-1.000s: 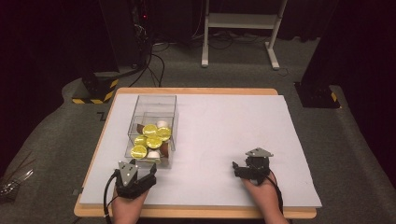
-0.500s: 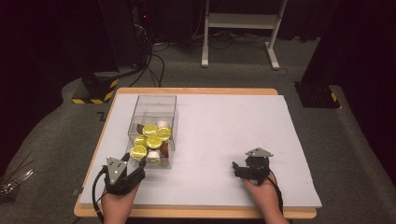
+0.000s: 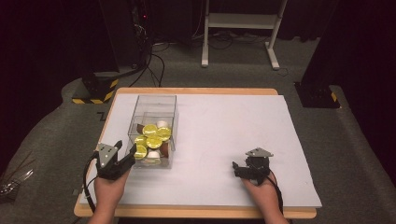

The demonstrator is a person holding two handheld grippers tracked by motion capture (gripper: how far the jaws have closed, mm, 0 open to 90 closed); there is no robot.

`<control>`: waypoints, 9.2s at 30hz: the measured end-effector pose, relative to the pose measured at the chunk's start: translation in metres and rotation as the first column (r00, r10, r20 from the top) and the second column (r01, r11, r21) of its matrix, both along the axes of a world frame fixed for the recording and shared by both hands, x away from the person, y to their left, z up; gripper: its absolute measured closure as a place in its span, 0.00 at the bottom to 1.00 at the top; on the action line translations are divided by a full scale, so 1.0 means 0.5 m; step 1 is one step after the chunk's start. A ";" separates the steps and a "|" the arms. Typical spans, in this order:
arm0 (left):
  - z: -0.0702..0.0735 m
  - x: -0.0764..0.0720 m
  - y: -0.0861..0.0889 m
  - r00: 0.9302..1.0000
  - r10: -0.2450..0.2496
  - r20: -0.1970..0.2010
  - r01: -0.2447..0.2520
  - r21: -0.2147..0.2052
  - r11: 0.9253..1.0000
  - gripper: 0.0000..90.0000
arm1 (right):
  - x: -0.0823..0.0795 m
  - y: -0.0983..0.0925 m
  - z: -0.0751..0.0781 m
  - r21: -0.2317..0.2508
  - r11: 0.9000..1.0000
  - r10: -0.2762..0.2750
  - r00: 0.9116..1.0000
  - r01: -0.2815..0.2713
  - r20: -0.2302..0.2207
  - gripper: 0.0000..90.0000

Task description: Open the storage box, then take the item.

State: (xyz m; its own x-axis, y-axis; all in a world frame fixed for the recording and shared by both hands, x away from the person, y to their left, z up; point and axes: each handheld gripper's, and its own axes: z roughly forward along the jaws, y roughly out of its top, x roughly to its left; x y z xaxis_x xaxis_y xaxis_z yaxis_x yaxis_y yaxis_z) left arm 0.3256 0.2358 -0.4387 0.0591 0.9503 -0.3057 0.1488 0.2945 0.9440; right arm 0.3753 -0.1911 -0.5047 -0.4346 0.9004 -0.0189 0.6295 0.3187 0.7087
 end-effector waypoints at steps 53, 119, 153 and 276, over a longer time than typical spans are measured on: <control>-0.054 0.005 0.013 1.000 -0.001 0.014 0.001 -0.015 1.000 0.87 | 0.000 0.000 0.000 0.001 1.000 -0.001 1.000 0.001 -0.001 0.16; -0.051 -0.070 0.002 0.998 0.060 -0.006 -0.060 -0.035 0.998 0.97 | 0.000 0.000 0.000 -0.001 1.000 0.002 1.000 -0.002 0.001 0.16; -0.046 -0.093 0.007 0.999 0.033 0.003 -0.033 -0.003 0.999 0.79 | -0.001 0.000 0.000 -0.001 1.000 0.002 1.000 -0.002 0.001 0.17; -0.139 0.018 0.171 0.988 -0.045 -0.151 0.040 -0.034 0.999 0.47 | -0.010 0.524 0.164 0.145 0.809 0.562 0.822 -0.570 0.092 0.27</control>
State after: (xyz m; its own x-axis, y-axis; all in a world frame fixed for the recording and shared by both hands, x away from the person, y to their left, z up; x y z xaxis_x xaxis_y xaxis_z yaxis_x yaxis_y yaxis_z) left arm 0.3344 0.3211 -0.5080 0.0501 0.9379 -0.3432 0.3023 0.3132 0.9003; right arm 0.3702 0.0709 -0.4227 -0.8702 0.4874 0.0719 0.3408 0.4900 0.8024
